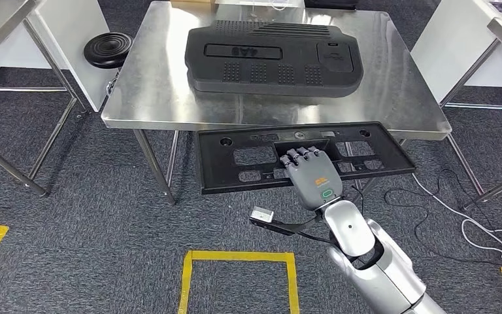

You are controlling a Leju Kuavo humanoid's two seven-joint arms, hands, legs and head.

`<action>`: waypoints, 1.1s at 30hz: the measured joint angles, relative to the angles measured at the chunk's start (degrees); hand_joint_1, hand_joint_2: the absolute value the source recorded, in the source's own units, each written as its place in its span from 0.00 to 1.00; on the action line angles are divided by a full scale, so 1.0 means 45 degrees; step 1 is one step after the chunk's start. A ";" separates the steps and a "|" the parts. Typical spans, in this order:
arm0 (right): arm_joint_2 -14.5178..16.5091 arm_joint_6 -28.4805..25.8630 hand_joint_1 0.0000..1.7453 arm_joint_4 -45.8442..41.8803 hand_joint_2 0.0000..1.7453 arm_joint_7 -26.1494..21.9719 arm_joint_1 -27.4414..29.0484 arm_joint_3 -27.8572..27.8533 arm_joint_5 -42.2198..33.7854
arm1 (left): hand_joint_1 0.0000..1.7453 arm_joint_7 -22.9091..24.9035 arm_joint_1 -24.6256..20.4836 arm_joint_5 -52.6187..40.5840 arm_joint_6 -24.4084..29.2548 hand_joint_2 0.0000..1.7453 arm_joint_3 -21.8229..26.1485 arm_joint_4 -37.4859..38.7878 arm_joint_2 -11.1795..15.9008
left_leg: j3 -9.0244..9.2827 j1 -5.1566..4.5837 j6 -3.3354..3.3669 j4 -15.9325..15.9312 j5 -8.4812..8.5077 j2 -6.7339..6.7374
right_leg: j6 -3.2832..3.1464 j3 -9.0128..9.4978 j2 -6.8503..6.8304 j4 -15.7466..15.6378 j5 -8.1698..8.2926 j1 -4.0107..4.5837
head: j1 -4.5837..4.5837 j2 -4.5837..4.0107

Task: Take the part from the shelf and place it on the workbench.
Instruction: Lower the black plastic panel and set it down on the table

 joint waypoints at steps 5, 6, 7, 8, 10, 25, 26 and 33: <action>-0.0044 0.0007 1.00 0.0007 1.00 0.0073 0.0000 -0.0073 -0.0002 | 0.00 0.0000 0.0028 0.0000 0.0011 0.00 0.0006 -0.0001 -0.0005 | 0.0792 -0.0031 -0.0171 -0.0016 -0.0659 -0.0068 | 0.0433 0.0296 -0.0188 -0.3002 0.1890 -0.0028 | 0.0015 0.0000; -0.0046 0.0019 1.00 0.0013 1.00 0.0081 -0.0005 -0.0084 -0.0005 | 0.00 0.0000 0.0020 0.0000 0.0016 0.00 0.0006 -0.0002 -0.0005 | 0.0889 -0.0053 -0.0246 -0.0059 -0.0789 -0.0071 | 0.0355 0.0447 -0.0258 -0.3491 0.2237 0.0009 | 0.0016 0.0000; -0.0041 0.0033 1.00 0.0018 1.00 0.0091 -0.0010 -0.0089 -0.0005 | 0.00 0.0000 0.0013 0.0000 0.0027 0.00 0.0006 -0.0004 -0.0004 | 0.0984 -0.0078 -0.0325 -0.0065 -0.0859 -0.0066 | 0.0211 0.0510 -0.0304 -0.3743 0.2410 0.0034 | 0.0017 0.0000; -0.0029 0.0053 1.00 0.0021 1.00 0.0102 -0.0026 -0.0091 -0.0004 | 0.00 -0.0001 0.0000 0.0000 0.0040 0.00 0.0005 -0.0007 -0.0001 | 0.1091 -0.0094 -0.0405 -0.0089 -0.0905 -0.0047 | 0.0028 0.0626 -0.0297 -0.3790 0.2406 0.0048 | 0.0011 0.0000; 0.0010 0.0092 1.00 0.0016 1.00 0.0121 -0.0052 -0.0098 0.0009 | 0.00 -0.0005 -0.0006 0.0000 0.0064 0.00 0.0005 -0.0017 0.0006 | 0.1195 -0.0080 -0.0534 0.0096 -0.0994 0.0031 | -0.0223 0.0941 -0.0213 -0.3876 0.2439 -0.0017 | -0.0001 0.0000; 0.0305 0.0250 1.00 0.0066 1.00 0.0179 -0.0337 -0.0044 0.0073 | 0.00 -0.0005 0.0023 0.0000 0.0050 0.00 0.0015 -0.0045 -0.0011 | -0.0401 -0.0131 -0.0148 0.0080 0.0304 0.0089 | -0.0016 0.2769 -0.0024 -0.3809 0.1035 0.0119 | -0.0044 0.0000; 0.0309 0.0249 1.00 0.0062 1.00 0.0181 -0.0366 -0.0053 0.0075 | 0.00 -0.0005 0.0025 0.0000 0.0051 0.00 0.0015 -0.0058 -0.0018 | -0.0291 -0.0112 -0.0069 0.0054 0.0284 0.0083 | 0.0021 0.2589 -0.0027 -0.3499 0.0987 0.0114 | -0.0029 0.0000; 0.0296 0.0253 1.00 0.0095 1.00 0.0181 -0.0393 -0.0070 0.0075 | 0.00 -0.0005 0.0025 0.0000 0.0044 0.00 0.0016 -0.0092 -0.0023 | 0.0399 -0.0088 0.0020 0.0012 -0.0349 -0.0084 | 0.0197 -0.0245 -0.0040 -0.0928 0.0415 0.0029 | 0.0007 0.0000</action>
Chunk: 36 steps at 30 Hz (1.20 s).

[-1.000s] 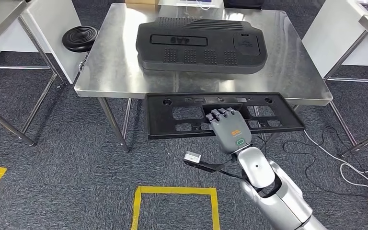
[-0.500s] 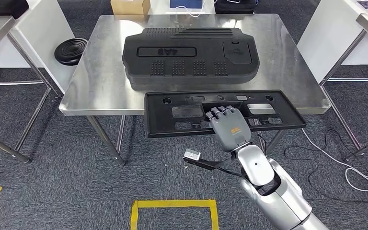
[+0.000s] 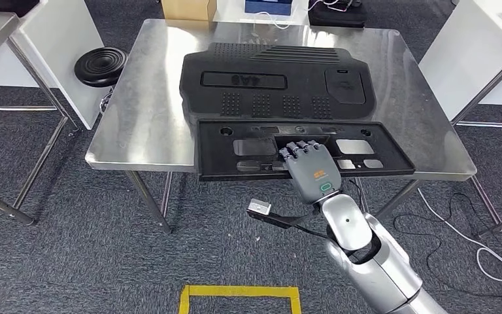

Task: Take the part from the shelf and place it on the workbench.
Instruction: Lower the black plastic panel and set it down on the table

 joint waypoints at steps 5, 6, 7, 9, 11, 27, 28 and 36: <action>-0.0027 0.0019 1.00 0.0033 1.00 -0.0001 -0.0025 -0.0002 -0.0005 | 0.00 0.0000 -0.0009 0.0000 -0.0073 0.00 0.0005 -0.0015 -0.0027 | 0.0603 -0.0050 -0.0279 -0.0082 -0.0510 -0.0047 | -0.0127 0.0628 -0.0191 -0.2864 0.2135 0.0128 | 0.0034 0.0000; -0.0024 0.0025 1.00 0.0036 1.00 -0.0001 -0.0033 -0.0004 -0.0007 | 0.00 0.0000 -0.0017 0.0000 -0.0073 0.00 0.0004 -0.0022 -0.0033 | 0.0668 -0.0051 -0.0358 -0.0100 -0.0507 -0.0036 | -0.0312 0.0770 -0.0171 -0.2929 0.2145 0.0135 | 0.0044 0.0000; -0.0021 0.0025 1.00 0.0032 1.00 0.0001 -0.0033 -0.0010 -0.0007 | 0.00 0.0000 -0.0020 0.0000 -0.0073 0.00 0.0004 -0.0029 -0.0034 | 0.0672 -0.0049 -0.0422 0.0021 -0.0490 -0.0005 | -0.0450 0.0947 -0.0134 -0.3007 0.2182 0.0100 | 0.0042 0.0000; -0.0022 0.0025 1.00 0.0027 1.00 0.0002 -0.0047 -0.0017 -0.0004 | 0.00 0.0000 -0.0024 0.0000 -0.0073 0.00 0.0004 -0.0038 -0.0033 | 0.0259 -0.0031 -0.0502 0.0948 -0.0554 0.0066 | -0.0690 0.1315 -0.0105 -0.3093 0.2136 0.0007 | 0.0026 0.0000; -0.0016 0.0025 1.00 0.0026 1.00 0.0006 -0.0059 -0.0016 -0.0002 | 0.00 0.0000 -0.0025 0.0000 -0.0073 0.00 0.0001 -0.0039 -0.0033 | -0.0735 0.0000 -0.0579 0.2558 -0.1055 0.0115 | -0.0832 0.1578 -0.0096 -0.3104 0.1936 0.0013 | 0.0017 0.0000; -0.0004 0.0053 1.00 0.0057 1.00 0.0010 -0.0057 -0.0015 -0.0038 | 0.00 -0.0008 -0.0016 0.0000 -0.0127 0.00 0.0011 -0.0161 -0.0079 | -0.0625 0.0014 0.0040 -0.0134 0.0541 0.0087 | -0.0268 0.0738 0.0047 0.0197 0.0036 0.0036 | 0.0039 0.0001; -0.0022 0.0064 1.00 0.0062 1.00 0.0010 -0.0018 -0.0013 -0.0053 | 0.00 -0.0010 -0.0014 0.0000 -0.0164 0.00 0.0016 -0.0180 -0.0080 | -0.0539 0.0015 0.0038 -0.0135 0.0437 0.0055 | -0.0271 0.0248 0.0046 0.0694 -0.0213 0.0006 | 0.0038 0.0001; -0.0029 0.0273 1.00 0.0128 1.00 -0.0028 -0.0026 0.0050 -0.0254 | 0.00 0.0007 -0.0008 0.0000 -0.0329 0.00 0.0120 -0.0292 -0.0092 | 0.0494 -0.0007 -0.0404 -0.0156 -0.0435 -0.0025 | -0.0101 0.0826 -0.0194 -0.2875 0.2086 -0.0027 | 0.0064 0.0000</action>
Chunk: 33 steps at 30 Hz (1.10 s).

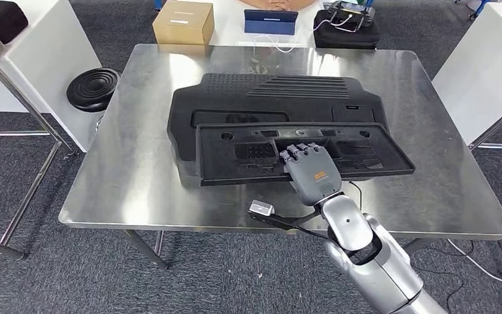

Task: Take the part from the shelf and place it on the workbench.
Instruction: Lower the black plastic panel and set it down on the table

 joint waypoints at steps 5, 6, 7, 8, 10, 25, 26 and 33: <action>-0.0002 0.0104 1.00 -0.0003 1.00 -0.0012 -0.0102 0.0021 -0.0227 | 0.00 0.0028 -0.0022 0.0000 -0.0011 0.00 0.0005 -0.0046 -0.0022 | -0.1006 0.0025 -0.0224 0.2027 -0.0394 0.0173 | -0.0579 0.0654 0.0074 -0.0074 -0.0260 -0.0061 | -0.0038 0.0000; -0.0001 0.0115 1.00 -0.0001 1.00 -0.0011 -0.0104 0.0030 -0.0255 | 0.00 0.0028 -0.0022 0.0000 -0.0012 0.00 0.0005 -0.0047 -0.0025 | -0.1592 0.0026 -0.0247 0.2872 -0.0703 0.0187 | -0.0646 0.0776 0.0084 -0.0074 -0.0365 -0.0036 | -0.0054 0.0000; 0.0000 0.0126 1.00 0.0001 1.00 -0.0012 -0.0092 0.0047 -0.0282 | 0.00 0.0027 -0.0016 0.0000 -0.0015 0.00 0.0005 -0.0051 -0.0027 | -0.2106 0.0026 -0.0263 0.3479 -0.1014 0.0193 | -0.0682 0.0905 0.0100 -0.0074 -0.0475 -0.0011 | -0.0044 0.0000; 0.0002 0.0135 1.00 0.0004 1.00 -0.0013 -0.0074 0.0067 -0.0307 | 0.00 0.0027 -0.0003 0.0000 -0.0018 0.00 0.0006 -0.0056 -0.0028 | -0.2460 0.0024 -0.0263 0.3722 -0.1198 0.0194 | -0.0689 0.1057 0.0126 -0.0074 -0.0598 0.0015 | -0.0050 0.0000; 0.0007 0.0148 1.00 0.0010 1.00 -0.0015 -0.0052 0.0107 -0.0357 | 0.00 0.0027 0.0019 0.0000 -0.0024 0.00 0.0009 -0.0078 -0.0028 | -0.2535 0.0014 -0.0184 0.2951 -0.0742 0.0194 | -0.0676 0.1424 0.0176 -0.0075 -0.0854 0.0052 | -0.0045 0.0000; -0.0029 0.0290 1.00 0.0113 1.00 -0.0016 -0.0034 0.0113 -0.0651 | 0.00 0.0040 0.0022 0.0000 -0.0035 0.00 0.0017 -0.0252 -0.0120 | -0.0890 0.0011 0.0496 0.0106 0.0661 0.0014 | 0.0179 -0.0794 0.0248 0.2960 -0.2080 -0.0067 | -0.0018 0.0000; -0.0034 0.0302 1.00 0.0121 1.00 -0.0016 -0.0030 0.0112 -0.0676 | 0.00 0.0049 0.0031 0.0000 -0.0039 0.00 0.0018 -0.0252 -0.0126 | -0.0718 0.0021 0.0450 0.0104 0.0528 -0.0001 | 0.0386 -0.0607 0.0218 0.2099 -0.1517 -0.0109 | -0.0014 0.0000; -0.0047 0.0408 0.46 0.0199 1.00 -0.0044 -0.0028 0.0064 -0.0892 | 0.00 0.0114 0.0007 0.0000 -0.0035 0.00 0.0033 -0.0267 -0.0141 | -0.0229 -0.0015 -0.0037 0.0286 -0.0080 0.0048 | -0.0219 0.0333 0.0063 -0.0064 -0.0106 -0.0083 | 0.0002 0.0000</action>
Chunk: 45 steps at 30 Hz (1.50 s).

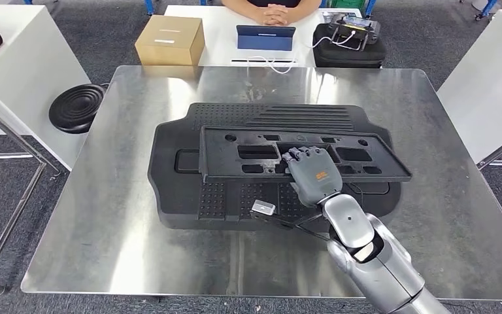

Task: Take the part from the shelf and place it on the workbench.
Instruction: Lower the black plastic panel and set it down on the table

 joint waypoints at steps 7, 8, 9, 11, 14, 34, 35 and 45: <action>0.0078 0.0003 0.00 0.0203 0.50 0.0147 0.0159 -0.0145 0.0019 | 0.00 -0.0047 -0.0007 0.0000 -0.0209 0.00 0.0011 -0.0001 -0.0013 | -0.2233 0.0039 -0.0178 0.2946 -0.0683 0.0142 | -0.0294 0.0844 0.0077 -0.0021 -0.0558 -0.0015 | -0.0038 0.0000; 0.0092 -0.0001 0.00 0.0237 0.25 0.0158 0.0186 -0.0152 0.0020 | 0.00 -0.0058 -0.0005 0.0000 -0.0214 0.00 0.0012 -0.0001 -0.0013 | -0.2038 0.0044 -0.0150 0.2167 -0.0029 0.0149 | -0.0258 0.1000 0.0092 -0.0021 -0.0668 -0.0020 | -0.0039 0.0000; 0.0109 -0.0010 0.00 0.0268 0.00 0.0180 0.0205 -0.0163 0.0002 | 0.00 -0.0058 -0.0004 0.0000 -0.0215 0.00 0.0017 0.0000 -0.0013 | -0.1789 0.0044 -0.0125 0.1359 0.0541 0.0147 | -0.0207 0.1149 0.0105 -0.0016 -0.0775 -0.0012 | -0.0041 0.0000; 0.0162 -0.0072 0.00 0.0316 0.00 0.0244 0.0240 -0.0218 -0.0104 | 0.00 -0.0027 -0.0014 0.0000 -0.0215 0.00 0.0024 0.0003 -0.0017 | -0.1408 0.0017 -0.0018 0.0271 0.1076 0.0152 | -0.0068 0.1276 0.0125 0.0013 -0.0949 0.0038 | -0.0051 0.0000; 0.0258 -0.0174 0.00 0.0345 0.00 0.0290 0.0424 -0.0372 -0.0253 | 0.00 0.0046 -0.0010 0.0000 -0.0207 0.00 0.0024 0.0005 -0.0044 | -0.1303 -0.0002 0.0090 0.0132 0.1176 0.0156 | 0.0059 0.1260 0.0128 0.0014 -0.1048 0.0084 | -0.0041 0.0000; 0.0521 -0.0525 0.00 0.0294 0.00 0.0078 0.0848 -0.0732 -0.0664 | 0.00 0.0138 -0.0012 0.0000 -0.0283 0.00 0.0021 -0.0011 -0.0075 | -0.1247 -0.0020 0.0551 -0.0094 0.1313 0.0100 | 0.0364 0.1341 0.0092 -0.0277 -0.0998 0.0095 | -0.0040 0.0001; 0.0521 -0.0555 0.00 0.0279 0.00 0.0062 0.0866 -0.0771 -0.0673 | 0.00 0.0148 -0.0014 0.0000 -0.0294 0.00 0.0021 -0.0012 -0.0082 | -0.1205 0.0026 0.0607 -0.0212 0.1396 0.0128 | 0.0338 0.1185 0.0094 0.0051 -0.1203 0.0102 | -0.0031 0.0001; 0.0544 -0.0618 0.00 0.0272 0.00 -0.0009 0.1161 -0.0862 -0.0745 | 0.00 0.0189 -0.0019 0.0000 -0.0381 0.00 0.0021 -0.0064 -0.0073 | -0.1506 0.0242 0.0046 -0.0262 0.1816 0.0138 | 0.0959 0.1233 0.0067 0.0022 -0.1199 -0.0373 | 0.0002 0.0000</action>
